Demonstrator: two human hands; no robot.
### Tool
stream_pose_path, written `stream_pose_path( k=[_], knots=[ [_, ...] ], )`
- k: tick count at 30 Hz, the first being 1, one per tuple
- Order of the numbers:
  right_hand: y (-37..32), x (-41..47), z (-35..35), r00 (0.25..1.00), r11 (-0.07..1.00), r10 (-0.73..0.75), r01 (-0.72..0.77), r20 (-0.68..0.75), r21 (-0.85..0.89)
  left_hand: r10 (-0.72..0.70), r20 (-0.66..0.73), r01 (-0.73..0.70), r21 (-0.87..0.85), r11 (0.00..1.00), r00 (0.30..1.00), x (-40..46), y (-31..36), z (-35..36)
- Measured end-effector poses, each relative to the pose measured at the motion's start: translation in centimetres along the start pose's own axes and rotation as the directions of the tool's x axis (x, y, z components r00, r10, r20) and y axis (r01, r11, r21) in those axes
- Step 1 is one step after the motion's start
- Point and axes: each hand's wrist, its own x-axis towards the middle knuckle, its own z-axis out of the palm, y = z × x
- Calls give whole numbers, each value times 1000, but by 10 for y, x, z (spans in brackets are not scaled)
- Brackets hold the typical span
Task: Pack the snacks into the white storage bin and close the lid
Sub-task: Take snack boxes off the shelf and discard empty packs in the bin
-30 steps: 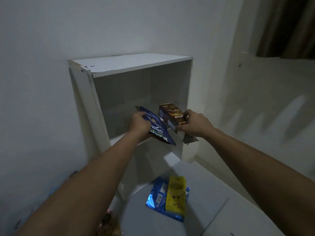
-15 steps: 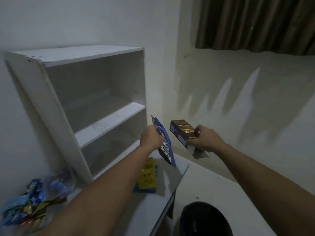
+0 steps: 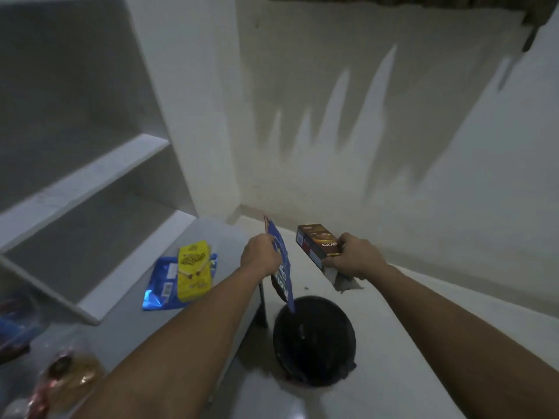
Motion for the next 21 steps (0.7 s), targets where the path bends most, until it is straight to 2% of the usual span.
stream_pose_path(
  k=[4, 12, 18, 21],
  knots=[
    [48, 16, 31, 995, 998, 61, -61, 77, -12, -33, 82, 29, 44, 999, 996, 9, -9, 60],
    [119, 51, 112, 964, 988, 152, -147, 220, -40, -125, 227, 124, 21, 992, 966, 28, -47, 171],
    [149, 76, 165, 938, 981, 190, -191, 290, -24, -171, 262, 161, 57, 985, 950, 40, -66, 219],
    [157, 87, 187, 925, 978, 196, -211, 325, 9, -173, 358, 172, 36, 984, 918, 46, -75, 234]
  ],
)
